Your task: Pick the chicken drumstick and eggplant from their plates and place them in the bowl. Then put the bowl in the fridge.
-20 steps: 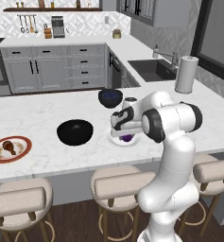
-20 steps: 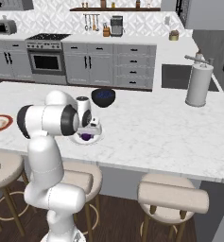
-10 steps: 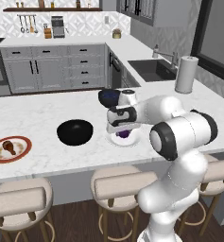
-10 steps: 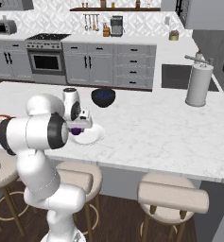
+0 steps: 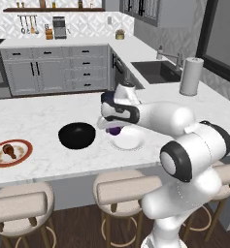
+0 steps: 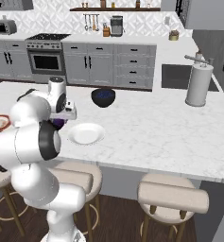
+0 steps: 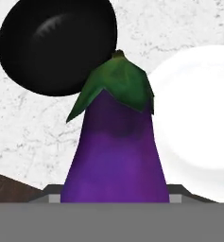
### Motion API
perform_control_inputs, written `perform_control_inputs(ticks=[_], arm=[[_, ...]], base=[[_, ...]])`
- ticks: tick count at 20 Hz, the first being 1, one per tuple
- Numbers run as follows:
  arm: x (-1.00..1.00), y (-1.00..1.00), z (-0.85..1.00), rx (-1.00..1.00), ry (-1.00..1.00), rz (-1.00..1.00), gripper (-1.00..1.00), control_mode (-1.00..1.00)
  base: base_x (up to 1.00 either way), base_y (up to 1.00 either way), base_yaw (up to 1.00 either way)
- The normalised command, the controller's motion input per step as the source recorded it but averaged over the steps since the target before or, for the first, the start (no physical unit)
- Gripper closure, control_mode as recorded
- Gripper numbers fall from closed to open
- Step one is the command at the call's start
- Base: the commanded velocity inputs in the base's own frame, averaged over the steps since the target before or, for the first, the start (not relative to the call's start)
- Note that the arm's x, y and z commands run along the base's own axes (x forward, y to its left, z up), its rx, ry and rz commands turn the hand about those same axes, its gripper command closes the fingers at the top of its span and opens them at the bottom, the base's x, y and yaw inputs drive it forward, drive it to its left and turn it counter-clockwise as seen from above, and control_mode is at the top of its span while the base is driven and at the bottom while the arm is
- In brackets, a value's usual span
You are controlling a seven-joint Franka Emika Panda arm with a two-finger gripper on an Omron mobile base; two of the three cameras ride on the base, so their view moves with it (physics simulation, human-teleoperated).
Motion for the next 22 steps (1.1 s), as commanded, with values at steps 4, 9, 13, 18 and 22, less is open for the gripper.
perform_control_inputs(ticks=[4,9,13,18,22], arm=[[0.09,0.56,0.11,0.11,-0.21,0.13,1.0,-1.0],[0.41,0.71,0.0,-0.01,0.01,0.23,1.0,-1.0],[0.4,0.83,0.0,-0.2,0.1,0.07,1.0,-1.0],[0.65,0.35,-0.14,-0.21,0.16,0.0,1.0,-1.0],[0.56,0.01,-0.23,-0.03,0.07,0.0,1.0,-1.0]], base=[[0.0,0.0,0.0],[0.0,0.0,0.0],[0.0,0.0,0.0],[0.0,0.0,0.0],[0.0,0.0,0.0]])
